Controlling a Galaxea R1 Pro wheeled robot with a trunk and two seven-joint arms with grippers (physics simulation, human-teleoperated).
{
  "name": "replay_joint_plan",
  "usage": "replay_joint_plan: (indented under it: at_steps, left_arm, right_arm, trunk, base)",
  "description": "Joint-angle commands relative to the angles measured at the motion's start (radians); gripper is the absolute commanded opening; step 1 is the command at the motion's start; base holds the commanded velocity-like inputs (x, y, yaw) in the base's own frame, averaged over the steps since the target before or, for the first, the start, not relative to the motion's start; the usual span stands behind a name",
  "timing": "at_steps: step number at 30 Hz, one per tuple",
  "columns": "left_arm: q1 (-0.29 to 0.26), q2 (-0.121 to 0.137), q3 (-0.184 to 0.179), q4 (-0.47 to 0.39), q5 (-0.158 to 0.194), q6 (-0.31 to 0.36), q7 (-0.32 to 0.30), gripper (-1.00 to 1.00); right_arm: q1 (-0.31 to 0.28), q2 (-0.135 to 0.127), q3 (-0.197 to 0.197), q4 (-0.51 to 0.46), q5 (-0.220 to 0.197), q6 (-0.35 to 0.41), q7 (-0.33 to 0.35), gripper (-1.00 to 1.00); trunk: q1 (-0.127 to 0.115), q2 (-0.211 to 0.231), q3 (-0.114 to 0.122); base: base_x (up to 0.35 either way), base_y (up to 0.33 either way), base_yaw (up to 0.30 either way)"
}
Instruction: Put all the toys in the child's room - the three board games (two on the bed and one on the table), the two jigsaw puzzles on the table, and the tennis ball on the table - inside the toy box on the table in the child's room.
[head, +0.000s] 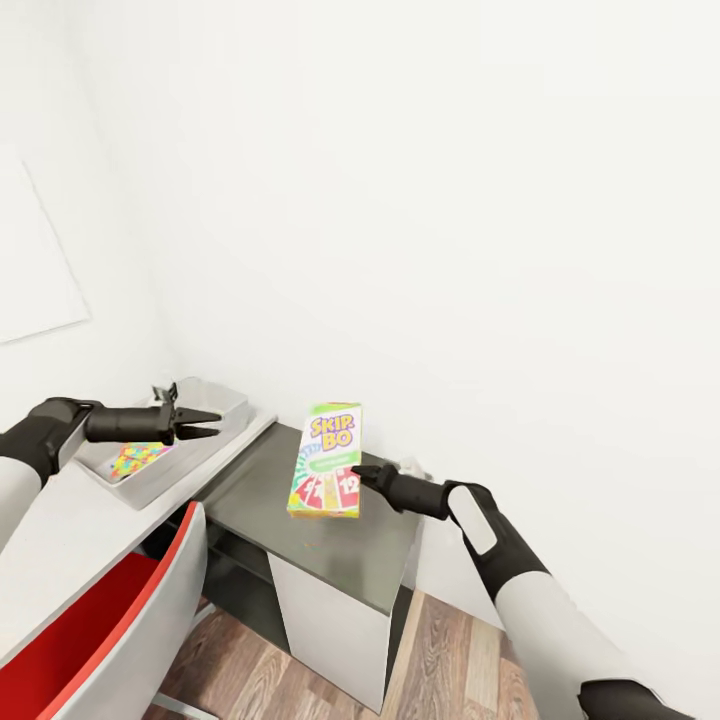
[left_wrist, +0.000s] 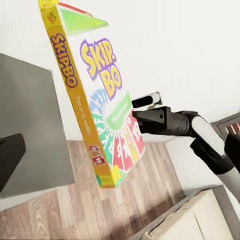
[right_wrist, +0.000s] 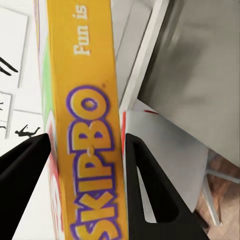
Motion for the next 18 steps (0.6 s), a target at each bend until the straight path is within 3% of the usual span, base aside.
replay_joint_plan:
  at_steps: [1, 8, 18]
  left_arm:
    - [-0.001, 0.007, -0.01, 0.0, 0.007, 0.012, -0.003, 1.0]
    - [-0.001, 0.053, -0.012, 0.0, -0.028, 0.014, -0.003, 1.0]
    - [-0.001, 0.077, -0.009, 0.0, -0.035, 0.039, -0.003, 1.0]
  right_arm:
    - [-0.002, 0.005, -0.001, -0.006, 0.001, 0.003, -0.007, -1.0]
    - [-0.004, 0.017, -0.003, -0.015, -0.009, -0.003, -0.036, -1.0]
    - [-0.024, 0.055, -0.003, -0.015, -0.013, -0.004, -0.048, -1.0]
  trunk:
    - [0.001, -0.002, -0.002]
    - [0.001, -0.002, -0.001]
    - [0.001, -0.002, 0.003]
  base:
    - [0.0, 0.0, 0.0]
    - [0.0, 0.0, 0.118]
    - [0.0, 0.0, 0.269]
